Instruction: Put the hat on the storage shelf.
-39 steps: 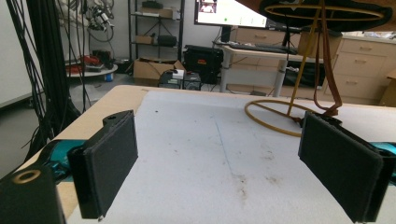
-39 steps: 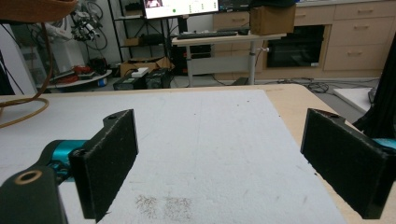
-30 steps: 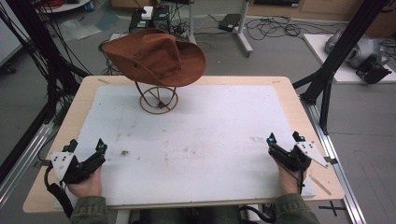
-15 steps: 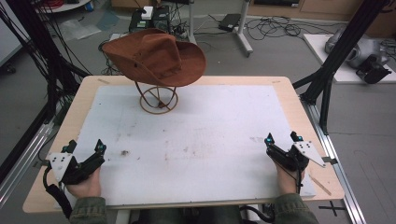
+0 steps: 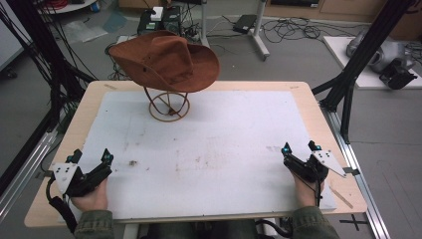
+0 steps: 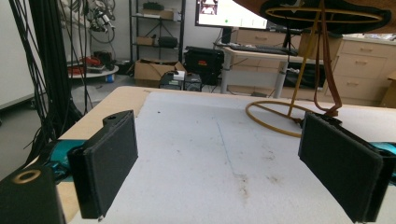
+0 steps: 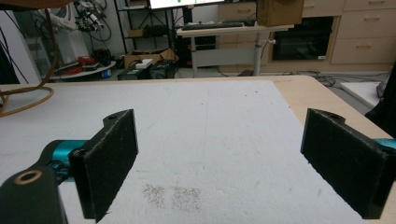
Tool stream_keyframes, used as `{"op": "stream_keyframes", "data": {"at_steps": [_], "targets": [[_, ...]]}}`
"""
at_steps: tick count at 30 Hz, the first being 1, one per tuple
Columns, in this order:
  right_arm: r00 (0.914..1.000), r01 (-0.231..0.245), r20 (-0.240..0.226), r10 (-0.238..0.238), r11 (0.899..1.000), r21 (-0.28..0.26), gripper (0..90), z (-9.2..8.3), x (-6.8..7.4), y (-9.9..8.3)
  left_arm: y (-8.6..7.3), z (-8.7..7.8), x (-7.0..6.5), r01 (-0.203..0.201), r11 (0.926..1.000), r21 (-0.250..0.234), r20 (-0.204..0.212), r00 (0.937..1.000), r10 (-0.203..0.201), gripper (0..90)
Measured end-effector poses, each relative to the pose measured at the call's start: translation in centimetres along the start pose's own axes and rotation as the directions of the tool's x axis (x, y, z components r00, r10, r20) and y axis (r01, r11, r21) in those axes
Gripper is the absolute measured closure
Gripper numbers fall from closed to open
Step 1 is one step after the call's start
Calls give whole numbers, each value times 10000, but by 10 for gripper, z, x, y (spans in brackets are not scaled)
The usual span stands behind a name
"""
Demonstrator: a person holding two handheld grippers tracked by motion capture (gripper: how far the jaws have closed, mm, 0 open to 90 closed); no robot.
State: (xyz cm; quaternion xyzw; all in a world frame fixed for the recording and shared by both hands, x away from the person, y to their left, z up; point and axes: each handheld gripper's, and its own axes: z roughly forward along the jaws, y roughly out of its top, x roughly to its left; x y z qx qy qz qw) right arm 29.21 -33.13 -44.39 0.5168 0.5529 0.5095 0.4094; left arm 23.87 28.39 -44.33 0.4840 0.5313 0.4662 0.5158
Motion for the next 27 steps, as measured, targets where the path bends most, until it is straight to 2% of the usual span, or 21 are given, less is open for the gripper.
{"op": "stream_keyframes", "data": {"at_steps": [27], "targets": [[9998, -127, 147, 128, 9999, -26, 104, -4, -1, 0, 0, 3, -1, 50, 10000, 4, 63, 10000, -50, 121]]}}
